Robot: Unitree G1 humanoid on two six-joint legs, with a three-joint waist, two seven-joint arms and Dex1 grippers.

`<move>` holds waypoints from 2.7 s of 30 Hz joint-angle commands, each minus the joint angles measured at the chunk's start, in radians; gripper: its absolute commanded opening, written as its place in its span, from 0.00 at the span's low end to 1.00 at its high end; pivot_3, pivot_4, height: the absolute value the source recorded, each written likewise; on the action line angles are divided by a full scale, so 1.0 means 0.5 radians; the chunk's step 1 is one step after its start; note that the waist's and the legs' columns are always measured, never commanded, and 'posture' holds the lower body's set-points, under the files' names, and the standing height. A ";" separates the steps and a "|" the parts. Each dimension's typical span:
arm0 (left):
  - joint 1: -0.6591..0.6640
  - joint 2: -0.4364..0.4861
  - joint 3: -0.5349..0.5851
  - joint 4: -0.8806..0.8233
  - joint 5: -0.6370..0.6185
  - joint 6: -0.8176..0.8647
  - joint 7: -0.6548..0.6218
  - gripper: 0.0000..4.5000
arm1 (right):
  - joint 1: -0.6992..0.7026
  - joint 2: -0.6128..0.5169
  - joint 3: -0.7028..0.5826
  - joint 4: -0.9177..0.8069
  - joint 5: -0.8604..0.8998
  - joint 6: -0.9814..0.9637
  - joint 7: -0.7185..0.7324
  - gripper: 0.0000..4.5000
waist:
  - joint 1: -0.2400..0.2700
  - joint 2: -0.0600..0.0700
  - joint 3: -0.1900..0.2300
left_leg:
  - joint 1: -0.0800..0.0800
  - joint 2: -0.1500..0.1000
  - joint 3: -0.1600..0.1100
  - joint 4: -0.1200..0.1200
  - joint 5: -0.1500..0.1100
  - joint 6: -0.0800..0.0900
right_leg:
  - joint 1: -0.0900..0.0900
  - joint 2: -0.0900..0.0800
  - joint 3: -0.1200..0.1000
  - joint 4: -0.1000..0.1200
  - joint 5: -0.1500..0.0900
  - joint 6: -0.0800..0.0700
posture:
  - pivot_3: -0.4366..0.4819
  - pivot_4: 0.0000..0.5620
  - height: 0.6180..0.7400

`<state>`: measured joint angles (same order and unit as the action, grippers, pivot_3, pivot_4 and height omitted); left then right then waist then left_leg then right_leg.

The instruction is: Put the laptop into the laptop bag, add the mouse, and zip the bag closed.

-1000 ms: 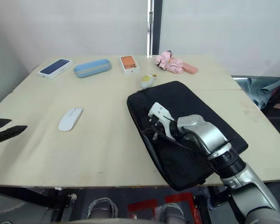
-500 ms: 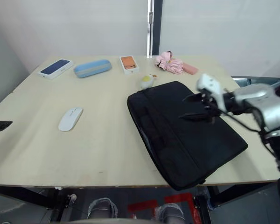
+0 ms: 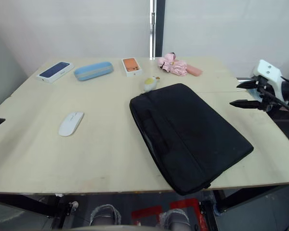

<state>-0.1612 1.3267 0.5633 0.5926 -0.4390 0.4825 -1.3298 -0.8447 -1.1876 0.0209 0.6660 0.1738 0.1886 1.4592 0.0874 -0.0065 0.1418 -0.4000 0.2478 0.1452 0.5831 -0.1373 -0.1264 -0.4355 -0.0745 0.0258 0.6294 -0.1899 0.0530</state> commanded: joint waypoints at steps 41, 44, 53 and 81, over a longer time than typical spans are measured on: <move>0.467 -1.201 0.219 -1.697 -0.195 0.301 1.308 1.00 | 0.387 0.879 -0.374 -1.773 1.171 0.807 -0.666 0.95 | 0.008 -0.005 -0.003 | 0.001 0.001 -0.004 0.008 0.000 0.002 | 0.003 0.000 -0.001 0.009 0.001 -0.001 | 0.48 0.27 1.00; 0.353 -1.337 0.016 -1.696 -0.121 0.270 1.495 1.00 | 0.371 0.884 -0.363 -1.750 1.158 0.796 -0.676 0.95 | 0.013 -0.005 -0.003 | 0.001 0.000 -0.004 0.010 0.001 0.002 | 0.004 0.000 -0.001 0.009 0.001 -0.001 | 0.48 0.27 1.00; 0.048 -1.581 -0.331 -1.471 0.102 0.141 1.807 1.00 | 0.367 0.861 -0.381 -1.757 1.161 0.816 -0.696 0.95 | 0.006 -0.005 -0.004 | -0.001 0.000 -0.005 0.012 0.001 0.003 | 0.003 0.000 0.000 0.011 0.001 -0.001 | 0.48 0.27 1.00; -0.135 -1.701 -0.526 -1.058 0.287 -0.015 1.984 0.65 | 0.441 0.806 -0.395 -1.790 1.167 0.803 -0.723 0.96 | 0.014 -0.005 -0.004 | -0.001 0.000 -0.005 0.012 0.001 0.003 | 0.003 -0.001 -0.001 0.009 0.001 -0.001 | 0.48 0.27 1.00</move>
<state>-0.2169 0.4741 0.2938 0.0829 -0.3039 0.4961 -0.3443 -0.6189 -0.7773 -0.1496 -0.2082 0.7478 0.6059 1.0944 0.0947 -0.0089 0.1398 -0.4007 0.2476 0.1428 0.5892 -0.1366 -0.1247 -0.4341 -0.0748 0.0256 0.6341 -0.1893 0.0526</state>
